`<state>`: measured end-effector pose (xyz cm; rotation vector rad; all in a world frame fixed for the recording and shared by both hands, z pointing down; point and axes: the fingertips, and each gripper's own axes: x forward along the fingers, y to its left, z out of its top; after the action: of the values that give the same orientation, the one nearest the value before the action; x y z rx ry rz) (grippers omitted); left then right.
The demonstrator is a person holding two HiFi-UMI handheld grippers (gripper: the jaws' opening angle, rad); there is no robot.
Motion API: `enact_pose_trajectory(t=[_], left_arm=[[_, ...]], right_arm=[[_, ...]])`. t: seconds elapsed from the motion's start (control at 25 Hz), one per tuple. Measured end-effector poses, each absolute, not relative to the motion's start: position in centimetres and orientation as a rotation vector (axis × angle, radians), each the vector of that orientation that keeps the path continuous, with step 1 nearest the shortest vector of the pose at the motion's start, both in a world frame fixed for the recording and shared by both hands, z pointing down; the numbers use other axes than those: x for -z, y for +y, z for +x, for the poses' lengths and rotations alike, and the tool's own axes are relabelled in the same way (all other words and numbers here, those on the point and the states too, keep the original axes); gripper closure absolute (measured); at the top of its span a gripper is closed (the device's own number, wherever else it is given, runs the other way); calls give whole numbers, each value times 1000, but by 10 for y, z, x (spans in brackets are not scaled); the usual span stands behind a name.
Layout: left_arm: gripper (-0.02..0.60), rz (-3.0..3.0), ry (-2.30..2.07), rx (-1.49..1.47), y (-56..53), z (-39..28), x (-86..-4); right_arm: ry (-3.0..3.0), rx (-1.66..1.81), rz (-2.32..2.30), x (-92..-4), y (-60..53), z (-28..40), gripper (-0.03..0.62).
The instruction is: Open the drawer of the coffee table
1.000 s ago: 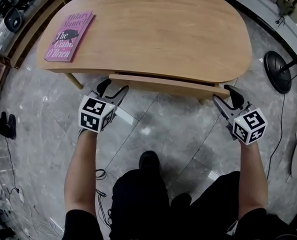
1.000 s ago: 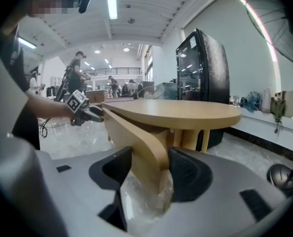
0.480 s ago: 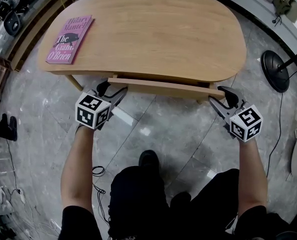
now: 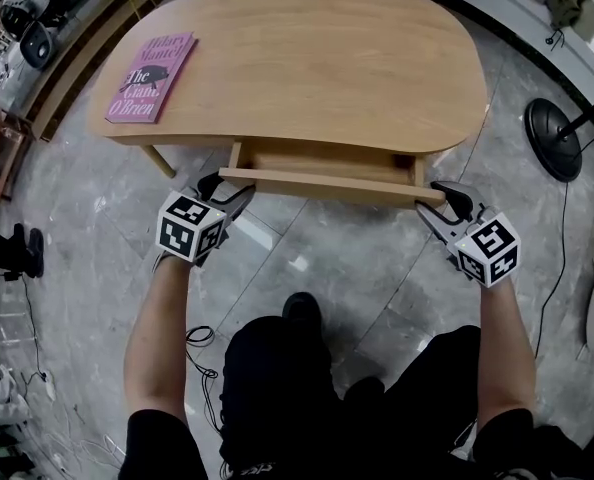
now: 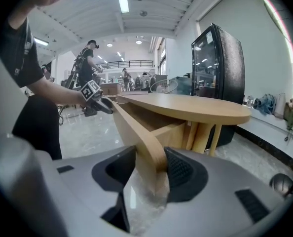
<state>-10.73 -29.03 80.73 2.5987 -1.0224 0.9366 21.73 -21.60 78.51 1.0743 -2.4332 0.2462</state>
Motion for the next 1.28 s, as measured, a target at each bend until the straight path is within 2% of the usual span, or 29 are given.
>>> enact_pose_trajectory(t=[1.28], left_arm=[[342,2514,-972,-834,-220,-123,-800]], right_arm=[[-2414,-208,862,-782,-150,196,442]])
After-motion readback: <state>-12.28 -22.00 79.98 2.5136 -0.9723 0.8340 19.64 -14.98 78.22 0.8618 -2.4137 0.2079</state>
